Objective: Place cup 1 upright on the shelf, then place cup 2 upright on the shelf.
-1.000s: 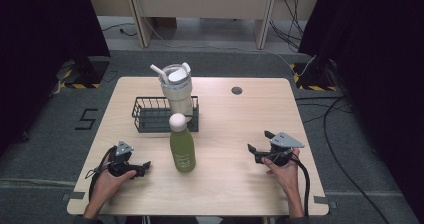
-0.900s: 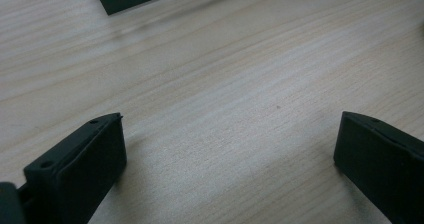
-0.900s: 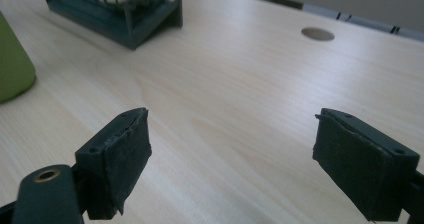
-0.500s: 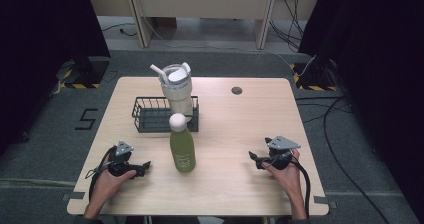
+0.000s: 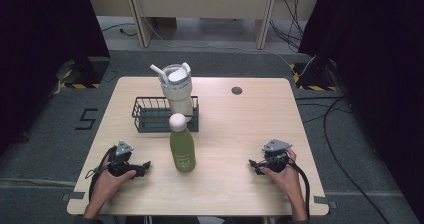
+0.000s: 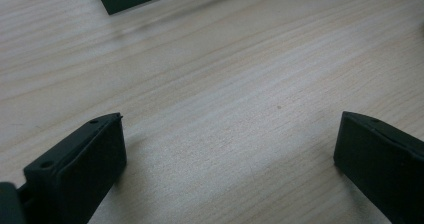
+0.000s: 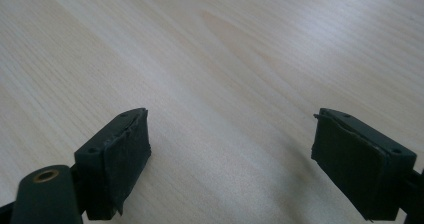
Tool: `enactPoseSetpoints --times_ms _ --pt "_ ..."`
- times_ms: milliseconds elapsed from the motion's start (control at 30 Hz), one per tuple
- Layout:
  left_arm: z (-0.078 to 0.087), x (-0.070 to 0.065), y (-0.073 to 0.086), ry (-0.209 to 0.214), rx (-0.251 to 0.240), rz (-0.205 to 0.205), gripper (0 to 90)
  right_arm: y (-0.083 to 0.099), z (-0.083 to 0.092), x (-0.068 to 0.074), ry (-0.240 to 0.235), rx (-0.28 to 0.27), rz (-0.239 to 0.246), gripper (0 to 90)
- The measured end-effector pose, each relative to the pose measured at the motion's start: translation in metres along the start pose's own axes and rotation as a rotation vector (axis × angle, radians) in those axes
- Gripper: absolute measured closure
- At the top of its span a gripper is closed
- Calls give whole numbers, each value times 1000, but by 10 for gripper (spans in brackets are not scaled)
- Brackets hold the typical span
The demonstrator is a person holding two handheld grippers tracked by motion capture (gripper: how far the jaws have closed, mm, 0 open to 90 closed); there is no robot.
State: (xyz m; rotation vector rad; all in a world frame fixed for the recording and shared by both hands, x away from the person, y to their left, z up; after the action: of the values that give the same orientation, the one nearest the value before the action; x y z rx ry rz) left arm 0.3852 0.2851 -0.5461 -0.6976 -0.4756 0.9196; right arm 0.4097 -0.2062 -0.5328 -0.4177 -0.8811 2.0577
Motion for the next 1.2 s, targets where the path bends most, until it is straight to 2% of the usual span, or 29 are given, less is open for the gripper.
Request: enactPoseSetpoints --times_ms 300,1133,1200 --pt "0 0 0 0 0 1 0 4 -1 -4 -29 -3 -63 148" --pt "0 0 -1 7 -4 2 1 4 -2 -5 -33 7 -73 90" --pt "1 0 -1 14 -19 -1 35 4 -3 -5 -33 12 -73 74"
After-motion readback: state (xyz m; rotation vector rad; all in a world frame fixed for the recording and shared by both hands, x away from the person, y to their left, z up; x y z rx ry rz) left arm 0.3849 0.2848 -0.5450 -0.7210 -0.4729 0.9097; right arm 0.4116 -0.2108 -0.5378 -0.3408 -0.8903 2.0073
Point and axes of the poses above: each handheld gripper's, and its own axes: z roughly backward along the jaws, y roughly out of its underside, x roughly to its left, the point moved 3 cm from there along -z, roughly forward along the jaws, and after that the axes turned 8 degrees about -z, right-handed, at the moved point
